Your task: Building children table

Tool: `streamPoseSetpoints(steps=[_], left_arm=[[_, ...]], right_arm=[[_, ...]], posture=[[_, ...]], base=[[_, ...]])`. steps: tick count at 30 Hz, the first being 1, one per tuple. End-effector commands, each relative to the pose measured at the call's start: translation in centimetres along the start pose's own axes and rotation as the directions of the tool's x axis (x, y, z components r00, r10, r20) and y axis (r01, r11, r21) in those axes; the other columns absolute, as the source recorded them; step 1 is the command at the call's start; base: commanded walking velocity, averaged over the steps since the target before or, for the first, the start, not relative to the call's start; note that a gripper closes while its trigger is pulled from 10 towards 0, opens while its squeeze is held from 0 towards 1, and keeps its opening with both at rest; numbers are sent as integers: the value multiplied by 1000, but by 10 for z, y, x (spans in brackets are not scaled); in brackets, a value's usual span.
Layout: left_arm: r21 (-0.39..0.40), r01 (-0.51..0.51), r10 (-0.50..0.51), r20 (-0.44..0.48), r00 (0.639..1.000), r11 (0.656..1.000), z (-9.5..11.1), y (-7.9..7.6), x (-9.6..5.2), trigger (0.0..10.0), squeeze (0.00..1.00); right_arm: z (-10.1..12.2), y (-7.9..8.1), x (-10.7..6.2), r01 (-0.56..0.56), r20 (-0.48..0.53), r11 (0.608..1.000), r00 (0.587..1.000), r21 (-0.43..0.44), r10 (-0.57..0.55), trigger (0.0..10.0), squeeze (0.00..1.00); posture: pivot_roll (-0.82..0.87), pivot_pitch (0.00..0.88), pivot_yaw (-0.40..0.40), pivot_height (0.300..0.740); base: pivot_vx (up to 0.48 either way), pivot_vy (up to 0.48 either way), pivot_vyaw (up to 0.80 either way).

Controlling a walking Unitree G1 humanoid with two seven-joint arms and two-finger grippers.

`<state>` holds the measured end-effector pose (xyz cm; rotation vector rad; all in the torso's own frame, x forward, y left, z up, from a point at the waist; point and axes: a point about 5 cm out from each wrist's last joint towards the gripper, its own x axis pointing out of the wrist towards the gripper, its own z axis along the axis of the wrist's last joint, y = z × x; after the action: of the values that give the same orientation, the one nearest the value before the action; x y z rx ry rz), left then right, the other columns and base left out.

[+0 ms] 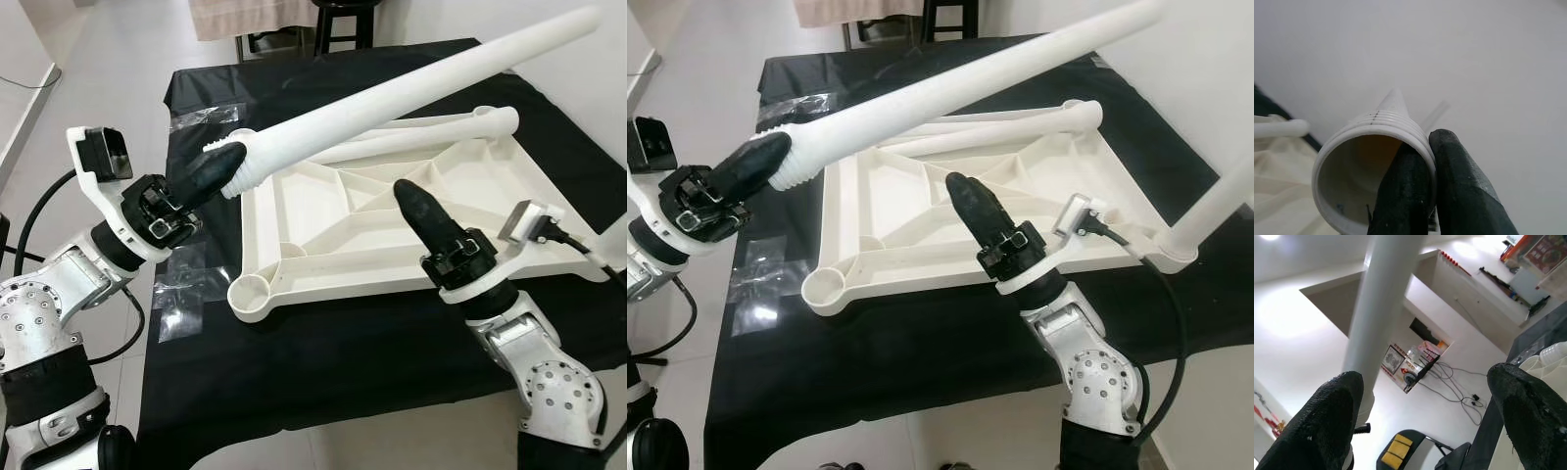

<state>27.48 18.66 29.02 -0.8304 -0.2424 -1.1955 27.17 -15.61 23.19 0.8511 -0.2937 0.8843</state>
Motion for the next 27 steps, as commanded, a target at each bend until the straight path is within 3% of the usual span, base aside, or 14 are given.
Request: streamPoseSetpoints(steps=[1,6,13,19,24,27], left_arm=[[-36,79,-79,-3,997,996,-7,-7,1,0,0],[-72,85,-86,-2,996,994,-16,-6,2,0,0],[-190,134,-134,14,991,973,-46,-12,18,0,0],[-202,141,-141,15,990,969,-49,-13,20,0,0],[-247,165,-172,-8,985,955,-62,-18,27,0,0],[-257,164,-173,-13,985,952,-65,-19,27,0,0]], right_arm=[[-4,8,9,-53,-28,998,998,-16,53,10000,0],[-5,14,15,-112,-42,993,993,-22,112,10000,0],[-11,36,41,-303,-74,953,950,-1,302,10000,0],[-12,38,46,-316,-72,949,946,3,316,10000,0],[-14,40,70,-292,-18,956,956,15,293,10000,0],[-13,39,73,-284,-2,959,959,21,284,10000,0]], posture=[[-53,187,-32,740],[-48,186,-28,740],[-29,188,-28,740],[-27,190,-27,740],[-23,192,-25,740],[-22,192,-25,740]], base=[[0,0,0],[0,0,0],[0,0,0],[0,0,0],[0,0,0],[0,0,0]])
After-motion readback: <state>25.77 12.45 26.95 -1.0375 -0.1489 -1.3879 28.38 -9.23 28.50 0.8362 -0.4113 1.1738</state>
